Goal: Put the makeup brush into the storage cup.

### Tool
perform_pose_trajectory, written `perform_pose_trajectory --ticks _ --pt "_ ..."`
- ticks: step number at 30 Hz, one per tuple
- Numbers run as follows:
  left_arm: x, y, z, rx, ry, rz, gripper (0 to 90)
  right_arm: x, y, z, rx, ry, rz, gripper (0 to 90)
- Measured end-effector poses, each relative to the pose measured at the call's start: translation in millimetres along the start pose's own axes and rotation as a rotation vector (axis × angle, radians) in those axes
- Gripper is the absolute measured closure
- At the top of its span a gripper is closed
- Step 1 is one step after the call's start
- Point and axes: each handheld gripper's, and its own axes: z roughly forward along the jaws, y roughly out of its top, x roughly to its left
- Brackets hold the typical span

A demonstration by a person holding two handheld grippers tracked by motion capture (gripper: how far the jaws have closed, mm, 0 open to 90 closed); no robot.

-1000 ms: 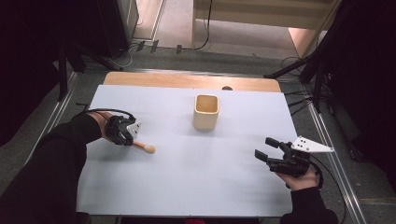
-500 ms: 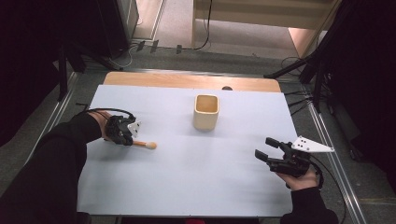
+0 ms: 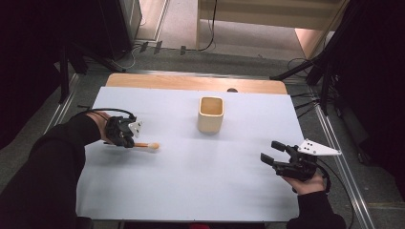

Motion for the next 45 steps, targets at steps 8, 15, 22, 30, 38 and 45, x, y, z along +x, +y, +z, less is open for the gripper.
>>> perform_pose_trajectory --ticks 8,15,22,30,38,45 --pt "-2.0 -2.8 -10.8 -0.016 -0.026 -0.062 79.7 -0.9 -0.9 0.8 0.010 0.009 0.007 27.2" --pt "-2.6 -4.0 -23.4 -0.031 -0.028 -0.143 79.7 -0.4 -2.7 4.8 0.042 0.014 -0.004 25.1" --pt "-4.2 -3.7 -33.5 -0.064 -0.040 -0.231 79.7 -0.2 -3.0 5.3 0.047 0.017 -0.005 25.0" --pt "-2.3 -0.2 -41.4 -0.103 -0.073 -0.322 79.7 0.7 -3.0 5.9 0.054 0.019 -0.005 24.8" --pt "0.6 -2.2 -38.5 -0.131 -0.090 -0.396 79.7 -0.2 -3.7 6.3 0.063 0.013 -0.005 24.8" --pt "-1.2 -4.7 -42.4 -0.165 -0.095 -0.428 79.7 -0.4 -3.7 6.4 0.063 0.013 -0.005 24.8"
